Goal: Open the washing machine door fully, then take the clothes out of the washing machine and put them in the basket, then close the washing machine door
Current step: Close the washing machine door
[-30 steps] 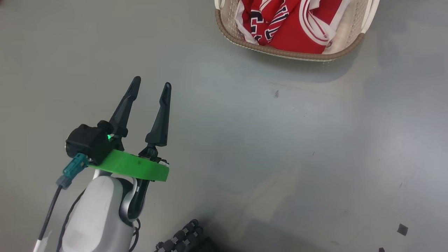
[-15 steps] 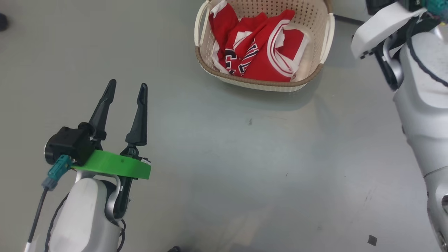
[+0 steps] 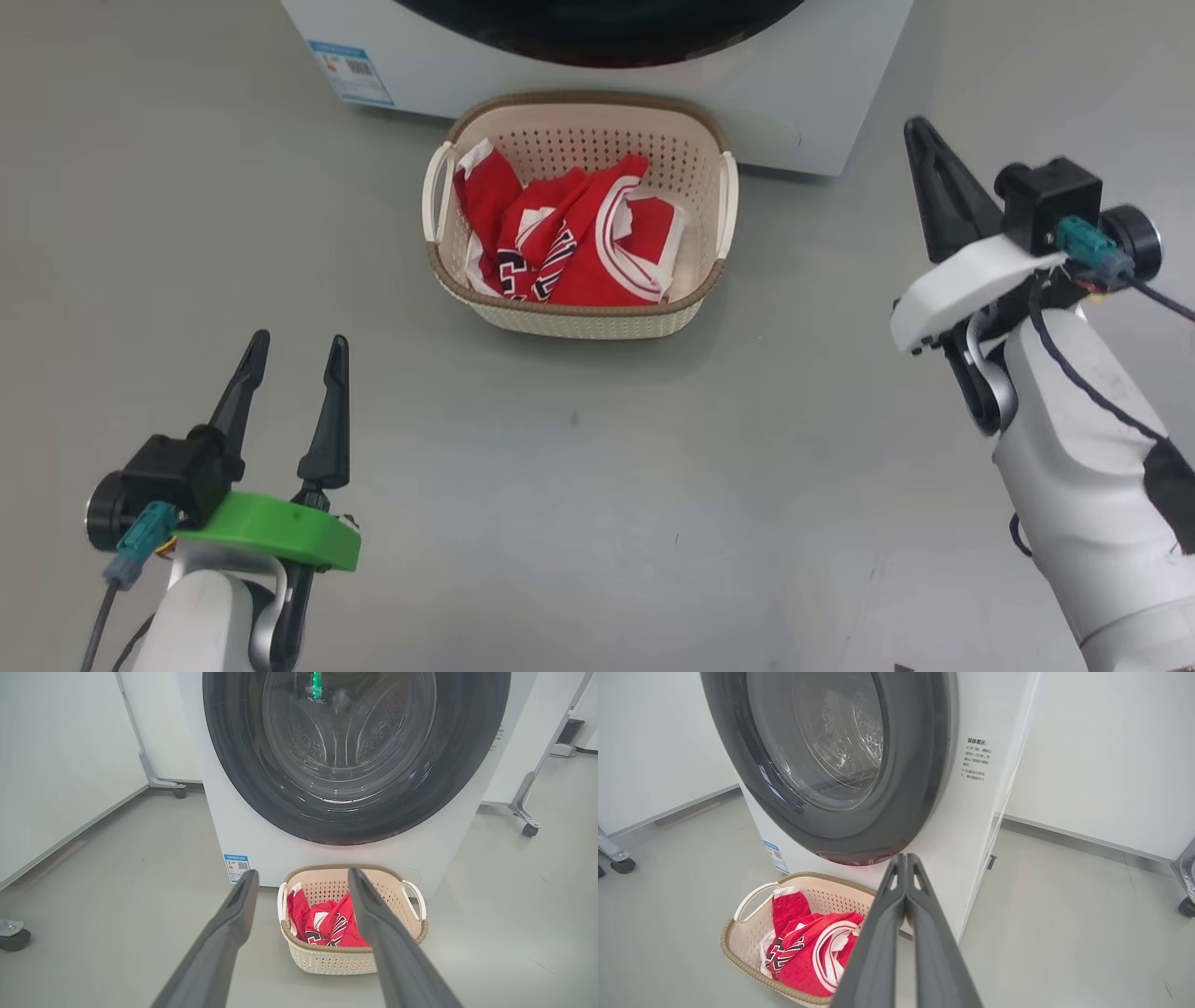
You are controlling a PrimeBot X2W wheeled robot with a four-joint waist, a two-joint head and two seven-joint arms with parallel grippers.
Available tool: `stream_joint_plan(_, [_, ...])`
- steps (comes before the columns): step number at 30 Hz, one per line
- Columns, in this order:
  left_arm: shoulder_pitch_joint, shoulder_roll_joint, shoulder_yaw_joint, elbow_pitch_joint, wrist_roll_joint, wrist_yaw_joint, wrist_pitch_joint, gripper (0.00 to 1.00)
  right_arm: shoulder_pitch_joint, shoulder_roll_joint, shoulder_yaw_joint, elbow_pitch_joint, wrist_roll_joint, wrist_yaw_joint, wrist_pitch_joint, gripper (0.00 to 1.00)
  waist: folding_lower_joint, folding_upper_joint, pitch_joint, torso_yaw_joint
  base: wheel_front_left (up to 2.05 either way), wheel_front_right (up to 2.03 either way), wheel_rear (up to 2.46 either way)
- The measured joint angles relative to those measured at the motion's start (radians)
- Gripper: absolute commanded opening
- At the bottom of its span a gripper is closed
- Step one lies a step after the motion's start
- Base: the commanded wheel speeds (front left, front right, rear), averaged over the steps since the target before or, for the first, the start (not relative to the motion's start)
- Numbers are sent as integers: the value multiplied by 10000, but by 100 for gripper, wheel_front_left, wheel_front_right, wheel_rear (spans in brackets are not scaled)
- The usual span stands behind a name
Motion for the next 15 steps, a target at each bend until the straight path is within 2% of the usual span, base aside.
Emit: stream_joint_plan(15, [1699,-10,627,-23,-25,-2,0,100,3467,-71,-1398,-1448,520,-556,2,0,0,0,-2100,-1168,0,0,0])
